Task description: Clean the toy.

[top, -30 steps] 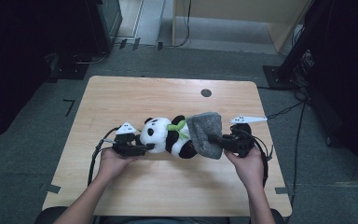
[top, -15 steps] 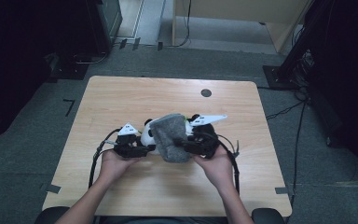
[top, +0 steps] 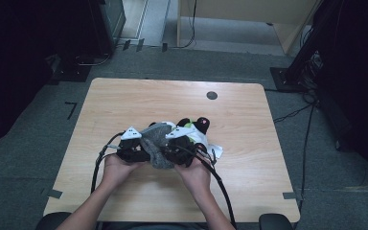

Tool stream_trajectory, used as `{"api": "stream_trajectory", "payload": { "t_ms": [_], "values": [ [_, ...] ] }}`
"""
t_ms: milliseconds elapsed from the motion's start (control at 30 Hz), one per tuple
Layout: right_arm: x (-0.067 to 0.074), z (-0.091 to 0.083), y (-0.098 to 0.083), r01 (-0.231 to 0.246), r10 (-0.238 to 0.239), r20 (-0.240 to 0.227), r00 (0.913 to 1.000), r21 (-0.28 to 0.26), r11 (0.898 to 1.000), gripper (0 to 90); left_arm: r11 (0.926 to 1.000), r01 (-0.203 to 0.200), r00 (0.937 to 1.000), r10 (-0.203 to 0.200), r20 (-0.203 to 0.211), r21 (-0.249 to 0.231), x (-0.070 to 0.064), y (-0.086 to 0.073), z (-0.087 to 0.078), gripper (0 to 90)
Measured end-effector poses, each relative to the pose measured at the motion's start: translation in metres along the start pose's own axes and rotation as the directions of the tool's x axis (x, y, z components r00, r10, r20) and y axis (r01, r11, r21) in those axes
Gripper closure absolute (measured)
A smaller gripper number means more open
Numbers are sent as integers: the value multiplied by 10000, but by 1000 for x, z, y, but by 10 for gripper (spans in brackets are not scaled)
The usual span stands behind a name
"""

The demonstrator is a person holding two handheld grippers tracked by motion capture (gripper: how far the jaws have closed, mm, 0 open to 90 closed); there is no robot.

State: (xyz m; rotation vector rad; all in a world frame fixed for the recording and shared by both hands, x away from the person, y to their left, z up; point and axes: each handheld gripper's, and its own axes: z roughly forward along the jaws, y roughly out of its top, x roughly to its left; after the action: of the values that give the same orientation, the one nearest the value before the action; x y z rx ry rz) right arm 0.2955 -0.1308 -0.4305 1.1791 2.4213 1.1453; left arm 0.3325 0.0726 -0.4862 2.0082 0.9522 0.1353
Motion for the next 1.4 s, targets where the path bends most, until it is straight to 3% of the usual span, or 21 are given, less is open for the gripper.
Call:
{"api": "stream_trajectory", "payload": {
  "t_ms": [100,233,433,567,800,1167,1400],
  "values": [
    [-4,4,-8,-215,213,-111,9997,-184,9996,804,9999,-87,10000,87,-1,64,0,0,0,387],
    [-8,-1,-20,-170,170,169,9997,26,9999,805,9999,-114,9999,114,59,98,1,0,-1,392],
    [-18,-7,-40,-446,446,69,9990,23,9990,809,9996,-209,9998,208,82,165,1,1,0,396],
    [-17,-13,-46,-124,119,348,9993,137,9998,808,9996,-220,9997,219,94,183,1,1,-1,397],
    [-20,-22,-60,-102,90,702,9975,175,9998,808,9999,-47,9999,44,153,167,2,1,0,397],
    [-45,-50,-82,-752,752,1189,9901,-47,9972,807,9995,-65,9999,62,92,308,0,3,0,412],
    [-63,-64,-92,-1322,1338,1662,9770,-206,9910,806,9995,-96,9999,93,121,294,1,2,0,421]
  ]
}}
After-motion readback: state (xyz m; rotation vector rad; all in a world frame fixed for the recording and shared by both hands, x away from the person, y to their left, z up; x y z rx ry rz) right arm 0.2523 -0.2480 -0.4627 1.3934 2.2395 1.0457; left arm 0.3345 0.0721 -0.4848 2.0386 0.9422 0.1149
